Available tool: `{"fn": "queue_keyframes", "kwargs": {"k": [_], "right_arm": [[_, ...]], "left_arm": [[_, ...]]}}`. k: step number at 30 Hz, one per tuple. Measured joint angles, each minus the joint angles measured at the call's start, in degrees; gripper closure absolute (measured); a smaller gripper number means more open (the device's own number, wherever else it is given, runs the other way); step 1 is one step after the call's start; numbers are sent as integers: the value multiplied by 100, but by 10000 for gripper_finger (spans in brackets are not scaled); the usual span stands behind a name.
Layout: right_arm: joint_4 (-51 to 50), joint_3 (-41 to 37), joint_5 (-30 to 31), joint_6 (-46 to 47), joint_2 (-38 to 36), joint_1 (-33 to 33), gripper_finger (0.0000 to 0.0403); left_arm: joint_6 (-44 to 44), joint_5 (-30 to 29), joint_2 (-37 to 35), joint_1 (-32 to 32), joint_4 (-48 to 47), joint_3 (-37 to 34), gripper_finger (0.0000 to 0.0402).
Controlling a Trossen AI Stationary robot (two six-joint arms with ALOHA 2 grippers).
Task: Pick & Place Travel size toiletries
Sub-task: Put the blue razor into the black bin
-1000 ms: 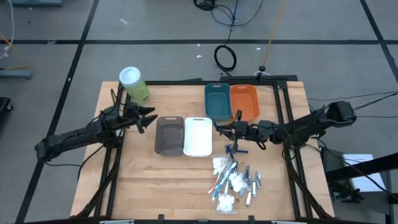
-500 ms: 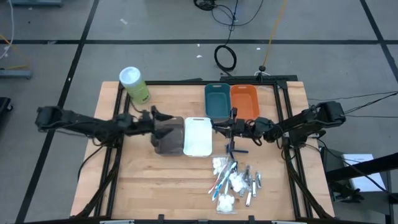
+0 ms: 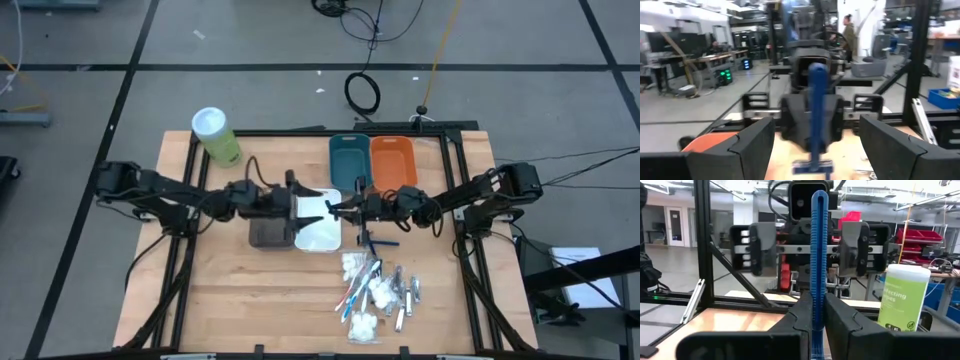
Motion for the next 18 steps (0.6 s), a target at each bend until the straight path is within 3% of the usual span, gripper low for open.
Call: {"fn": "queue_keyframes", "kwargs": {"k": [13, 18], "right_arm": [[-73, 0, -4, 61, 2, 7, 384], [-89, 0, -3, 61, 2, 7, 384]], "left_arm": [[180, 3, 504, 26, -4, 566, 118], [69, -3, 504, 28, 10, 566, 167]]}}
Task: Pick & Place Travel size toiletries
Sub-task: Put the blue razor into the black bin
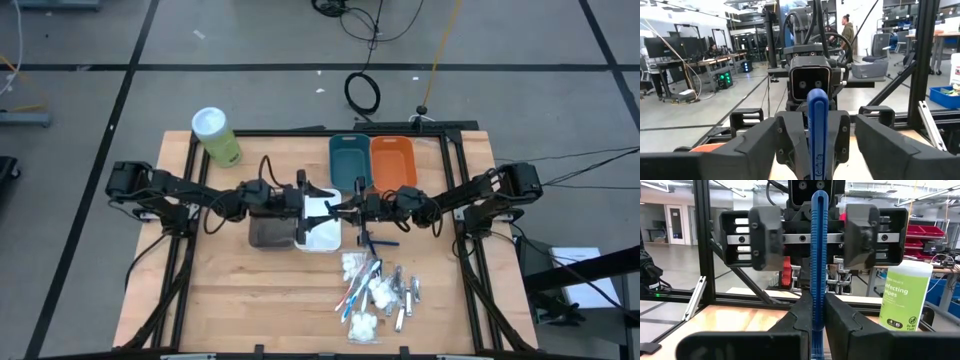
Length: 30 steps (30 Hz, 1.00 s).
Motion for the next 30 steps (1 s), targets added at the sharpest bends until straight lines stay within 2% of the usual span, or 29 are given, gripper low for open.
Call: {"fn": "queue_keyframes", "kwargs": {"k": [3, 7, 9, 12, 15, 21, 26, 30], "right_arm": [[-1, 0, -2, 2, 0, 0, 384], [-1, -2, 9, 4, 1, 0, 381], [-3, -2, 14, 4, -1, 0, 373], [-142, -2, 47, 253, -6, 0, 351], [-409, -12, 167, 497, -55, 0, 322], [-1324, -20, 321, 551, -527, 29, 252], [-2301, -20, 348, 612, -1124, 83, 207], [-2765, -20, 498, 695, -1518, 116, 196]], "left_arm": [[-25, -51, 0, 0, 0, 0, 231], [-27, -59, 0, 2, 6, 0, 349], [-54, -76, 0, 0, 4, 0, 383], [-49, -156, -13, -2, -55, -1, 380], [144, -335, -297, -29, -512, -7, 387], [62, -1059, -1386, -161, -2256, 0, 387], [-740, -1335, -2249, -329, -3777, -10, 389], [-1454, -1542, -2709, -555, -4416, -407, 389]]}}
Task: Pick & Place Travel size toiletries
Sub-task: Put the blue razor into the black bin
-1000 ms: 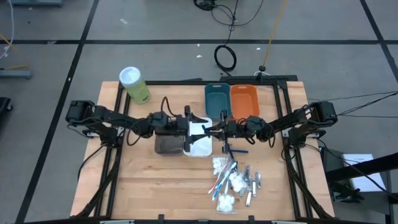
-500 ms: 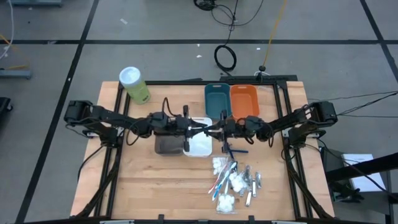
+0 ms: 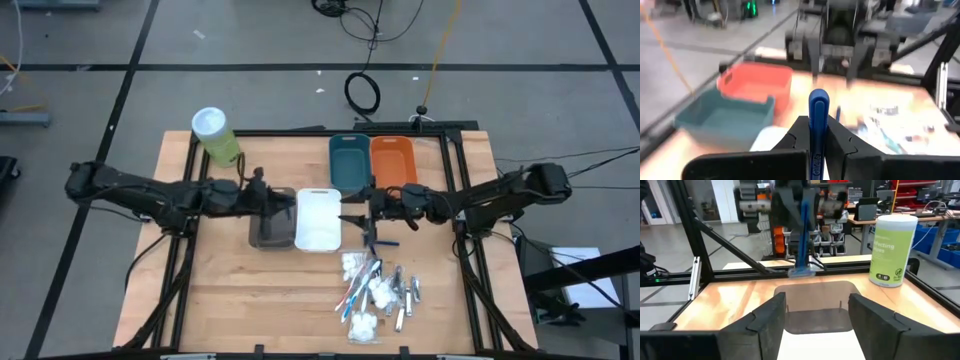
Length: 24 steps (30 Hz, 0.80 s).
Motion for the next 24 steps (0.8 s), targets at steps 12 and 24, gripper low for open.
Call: {"fn": "queue_keyframes", "kwargs": {"k": [12, 24], "right_arm": [[-24, -14, 4, 0, 48, -17, 211], [-24, -15, 16, -1, 48, -23, 212]], "left_arm": [[-2753, -762, -524, 81, 444, -2163, 388], [-3504, -477, -403, 334, 464, -2391, 334]]}}
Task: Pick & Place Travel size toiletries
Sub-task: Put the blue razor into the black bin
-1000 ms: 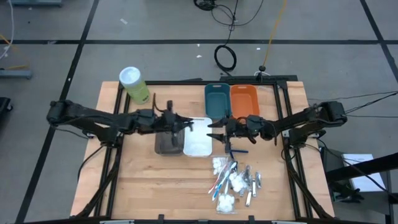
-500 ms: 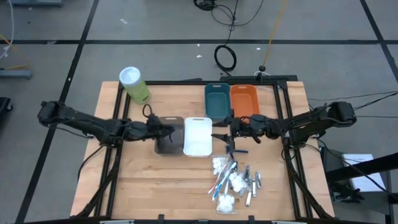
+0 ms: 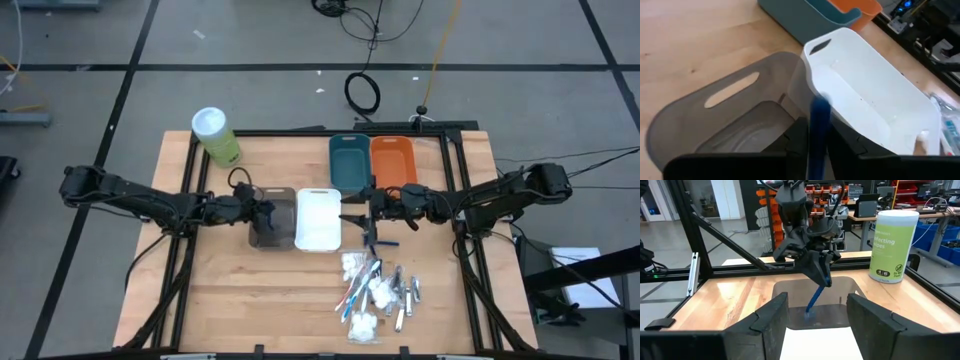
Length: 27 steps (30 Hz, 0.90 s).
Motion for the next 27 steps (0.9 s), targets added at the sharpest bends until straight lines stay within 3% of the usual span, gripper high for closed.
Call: {"fn": "queue_keyframes", "kwargs": {"k": [4, 9, 16, 21, 27], "right_arm": [[-2, 0, -9, -1, 0, 1, 213], [-119, 0, -13, -15, 0, 1, 211], [-271, 0, -11, -141, 0, -1, 213], [-670, -2, 5, -130, 0, 48, 215], [-2069, -1, 251, 472, -110, 377, 212]], "left_arm": [[-4, 224, -5, 0, -1, 0, 306], [45, 222, -11, 0, 15, 0, 243], [1557, 222, -130, 0, 41, 273, 166], [2284, 220, -397, -33, 40, 647, 146], [2872, 220, -625, -153, 31, 807, 148]]}}
